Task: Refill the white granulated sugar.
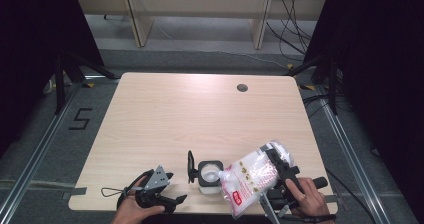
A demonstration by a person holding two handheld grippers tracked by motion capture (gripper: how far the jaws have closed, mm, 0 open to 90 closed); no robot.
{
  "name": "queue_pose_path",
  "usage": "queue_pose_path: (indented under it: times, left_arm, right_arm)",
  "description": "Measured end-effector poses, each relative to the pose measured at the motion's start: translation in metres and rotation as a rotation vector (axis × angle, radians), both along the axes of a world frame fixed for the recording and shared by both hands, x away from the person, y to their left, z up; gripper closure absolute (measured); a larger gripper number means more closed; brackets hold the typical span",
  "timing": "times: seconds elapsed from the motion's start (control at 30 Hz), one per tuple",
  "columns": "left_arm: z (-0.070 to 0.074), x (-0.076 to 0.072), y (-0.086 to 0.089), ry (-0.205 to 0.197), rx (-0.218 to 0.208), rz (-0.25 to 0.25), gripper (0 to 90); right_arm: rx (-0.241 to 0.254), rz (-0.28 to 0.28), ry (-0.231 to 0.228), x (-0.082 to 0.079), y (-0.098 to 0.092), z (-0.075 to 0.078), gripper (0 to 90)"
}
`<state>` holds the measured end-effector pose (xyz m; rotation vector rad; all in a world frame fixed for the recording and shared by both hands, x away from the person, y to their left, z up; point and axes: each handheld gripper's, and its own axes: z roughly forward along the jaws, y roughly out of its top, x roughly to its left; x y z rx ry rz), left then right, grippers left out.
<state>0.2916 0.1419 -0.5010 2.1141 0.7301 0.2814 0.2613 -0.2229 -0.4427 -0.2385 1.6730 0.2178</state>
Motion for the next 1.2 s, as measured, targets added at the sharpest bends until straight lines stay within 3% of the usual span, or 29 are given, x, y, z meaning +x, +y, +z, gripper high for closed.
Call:
queue_pose_path:
  times: [0.07, 0.17, 0.23, 0.37, 0.43, 0.47, 0.5, 0.53, 0.57, 0.73, 0.77, 0.83, 1.2]
  left_arm:
    - [0.0, 0.0, 0.0, -0.002, 0.001, 0.002, 16.1]
    - [0.0009, 0.0006, 0.0014, -0.003, 0.02, -0.008, 16.1]
    - [0.0, -0.0002, 0.0001, -0.003, 0.0, 0.003, 16.1]
    - [0.0001, 0.0, 0.0002, -0.003, 0.002, 0.001, 16.1]
    - [0.0006, 0.0005, 0.0012, -0.005, 0.017, -0.006, 16.1]
    - [0.0007, 0.0004, 0.0011, -0.005, 0.016, -0.006, 16.1]
    - [0.0011, 0.0007, 0.002, -0.007, 0.029, -0.01, 16.1]
    - [0.0002, 0.0, 0.0003, -0.003, 0.004, 0.001, 16.1]
    - [0.0008, 0.0004, 0.0014, -0.005, 0.019, -0.008, 16.1]
    - [0.0002, 0.0, 0.0004, -0.003, 0.005, -0.001, 16.1]
    - [0.001, 0.0007, 0.0018, -0.006, 0.026, -0.012, 16.1]
    - [0.001, 0.0007, 0.0018, -0.005, 0.027, -0.016, 16.1]
    - [0.001, 0.0006, 0.0017, -0.006, 0.026, -0.011, 16.1]
  right_arm:
    - [-0.057, 0.026, -0.027, 0.0009, 0.0016, 0.0045, 43.7]
    - [-0.051, 0.02, -0.028, 0.0002, 0.0016, 0.0044, 43.7]
    - [-0.028, 0.008, -0.014, -0.0003, 0.0014, 0.0022, 43.7]
    - [-0.057, 0.017, -0.038, -0.0014, 0.003, 0.0051, 43.7]
    - [-0.037, 0.009, -0.015, -0.0018, 0.0029, 0.0028, 43.7]
    - [0.0, -0.009, -0.01, -0.003, 0.0023, -0.0001, 43.7]
    - [-0.033, 0.012, -0.023, -0.0016, 0.0031, 0.0027, 43.7]
    - [-0.033, 0.009, -0.017, -0.0016, 0.003, 0.0026, 43.7]
    - [-0.033, 0.012, -0.021, -0.0014, 0.003, 0.0027, 43.7]
    - [-0.058, 0.016, -0.034, -0.002, 0.0032, 0.0053, 43.7]
    - [-0.058, 0.017, -0.035, -0.0019, 0.0032, 0.0053, 43.7]
    - [-0.032, 0.013, -0.022, -0.0013, 0.0028, 0.0027, 43.7]
    - [-0.057, 0.016, -0.035, -0.0018, 0.0029, 0.0051, 43.7]
